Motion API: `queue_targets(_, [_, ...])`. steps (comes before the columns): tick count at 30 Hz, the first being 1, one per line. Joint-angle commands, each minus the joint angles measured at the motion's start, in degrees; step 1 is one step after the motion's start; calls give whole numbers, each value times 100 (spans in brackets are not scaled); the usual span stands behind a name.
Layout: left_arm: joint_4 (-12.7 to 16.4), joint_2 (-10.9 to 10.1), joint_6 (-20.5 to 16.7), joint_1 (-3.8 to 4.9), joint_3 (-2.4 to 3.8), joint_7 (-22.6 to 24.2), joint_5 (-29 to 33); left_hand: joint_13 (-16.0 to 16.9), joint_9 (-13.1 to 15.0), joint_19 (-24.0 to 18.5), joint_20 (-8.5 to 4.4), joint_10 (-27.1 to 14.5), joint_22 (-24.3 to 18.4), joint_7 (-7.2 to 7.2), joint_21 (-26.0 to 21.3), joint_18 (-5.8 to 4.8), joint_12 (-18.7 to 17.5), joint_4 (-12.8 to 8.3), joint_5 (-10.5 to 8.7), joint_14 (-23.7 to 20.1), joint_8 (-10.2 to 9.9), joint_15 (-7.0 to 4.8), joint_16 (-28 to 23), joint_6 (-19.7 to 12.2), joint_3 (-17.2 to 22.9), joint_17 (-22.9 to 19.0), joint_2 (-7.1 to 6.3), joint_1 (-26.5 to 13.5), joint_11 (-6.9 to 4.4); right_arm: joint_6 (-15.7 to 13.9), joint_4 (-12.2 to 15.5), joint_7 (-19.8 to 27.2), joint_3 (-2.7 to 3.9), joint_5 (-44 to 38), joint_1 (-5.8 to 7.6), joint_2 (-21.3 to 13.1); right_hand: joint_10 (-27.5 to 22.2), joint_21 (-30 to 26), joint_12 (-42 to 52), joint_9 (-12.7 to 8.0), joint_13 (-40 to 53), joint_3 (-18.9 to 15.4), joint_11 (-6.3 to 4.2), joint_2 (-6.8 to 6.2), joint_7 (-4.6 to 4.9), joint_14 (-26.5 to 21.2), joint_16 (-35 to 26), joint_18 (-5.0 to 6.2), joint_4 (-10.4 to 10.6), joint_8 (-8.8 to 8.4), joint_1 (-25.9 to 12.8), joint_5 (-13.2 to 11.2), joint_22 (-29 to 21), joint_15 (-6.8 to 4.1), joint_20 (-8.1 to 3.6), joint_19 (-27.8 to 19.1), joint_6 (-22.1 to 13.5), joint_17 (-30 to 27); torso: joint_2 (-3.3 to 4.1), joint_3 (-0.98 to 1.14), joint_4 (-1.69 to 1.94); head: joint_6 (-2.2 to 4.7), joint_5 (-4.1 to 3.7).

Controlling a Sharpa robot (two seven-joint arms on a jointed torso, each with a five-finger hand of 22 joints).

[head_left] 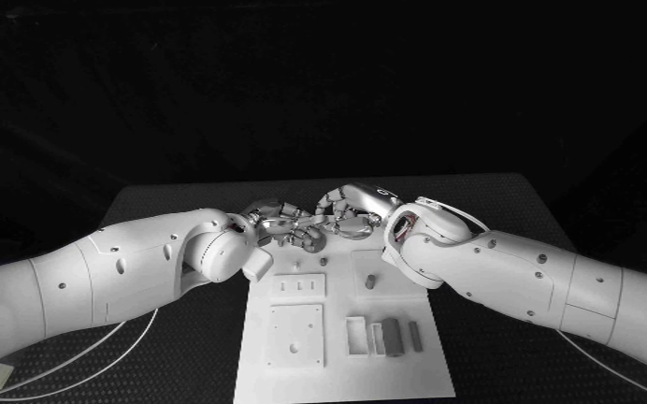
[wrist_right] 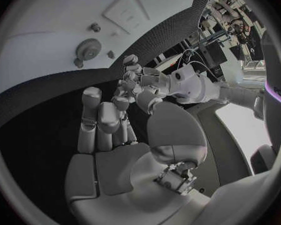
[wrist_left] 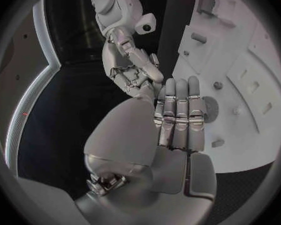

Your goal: Assemble the parts on the task board

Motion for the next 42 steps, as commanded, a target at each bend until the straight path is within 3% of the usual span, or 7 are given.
queue_targets(1, [39, 17, 123, 8, 11, 48, 186, 36, 60, -26, -43, 47, 21, -70, -38, -91, -4, -20, 30, 16, -17, -39, 46, 99, 95, 31, 17, 206, -9, 92, -35, -28, -5, -59, -9, 10, -9, 0, 35, 8, 3, 9, -48, 26, -4, -7, -4, 164, -21, 34, -8, 4, 82, -23, -48, 12, 976, 3, 0, 0, -1, 2, 3])
queue_targets(9, [33, 22, 101, 8, 12, 42, 202, 141, 158, 33, -81, 173, 74, -119, -33, -101, 31, -17, 115, 82, -9, -75, 87, 200, 216, 117, 10, 460, -64, 81, -121, -24, -9, -78, -11, 41, -23, -9, 23, 9, -1, 5, -42, -15, 3, -11, -13, 164, -25, 12, -13, 4, 80, -18, -46, 4, 941, 1, 0, 3, 2, -9, 7])
queue_targets(16, [7, 8, -17, 8, 12, 76, 202, 272, 295, 105, -130, 273, 153, -118, 2, -98, 78, 5, 336, 148, 24, -124, 157, 311, 230, 233, 2, 435, -119, 81, -138, 3, -14, -23, -11, 19, -172, -59, -120, -79, -67, -79, 89, -499, 141, -65, -60, 164, 2, -251, -66, 2, 71, 100, -21, -48, 513, -6, -2, 3, -7, 0, 13])
queue_targets(19, [-2, -6, -35, 8, 13, 87, 202, 305, 332, 116, -137, 288, 170, -116, 8, -100, 88, 6, 375, 160, 32, -133, 170, 323, 236, 259, 24, 419, -128, 72, -138, 12, -16, -11, -10, -4, -219, -80, -161, -112, -89, -112, 143, -614, 200, -89, -73, 164, 7, -328, -91, 3, 66, 155, -9, -66, 399, -5, -3, 5, -9, 11, 14])
queue_targets(30, [-40, -51, -24, 8, 13, -20, 135, 397, 435, 141, -156, 306, 218, -127, 20, -105, 106, 15, 436, 180, 42, -150, 194, 337, 225, 323, 33, 336, -144, -175, -107, 316, -18, 327, -10, -260, -329, -149, -236, -225, -148, -154, 283, -749, 345, -156, -107, 164, 13, -558, -53, 3, 58, 291, 34, -116, 56, 0, -3, 11, -4, 19, 34])
queue_targets(37, [-43, -106, 13, 9, 12, -159, -254, 494, 550, 160, -176, 317, 275, -147, 32, -108, 119, 21, 402, 198, 57, -167, 215, 361, 222, 388, 105, 163, -159, -314, -42, 363, -14, 389, 5, -524, -335, -153, -236, -234, -153, -151, 294, -755, 355, -159, -108, 164, 3, -569, -28, 3, 60, 303, 38, -118, 44, 1, -4, 12, -15, 17, 51])
queue_targets(42, [-50, -143, 90, 10, 13, -527, -769, 606, 675, 199, -210, 359, 360, -177, 71, -102, 150, 11, 407, 255, 78, -205, 276, 405, 226, 455, 160, -5, -191, -327, -99, 352, -3, 407, 52, -648, -337, -157, -236, -236, -157, -146, 297, -754, 357, -162, -109, 164, -5, -567, 0, 3, 61, 306, 39, -119, 51, 1, -8, 14, -7, 14, 61])
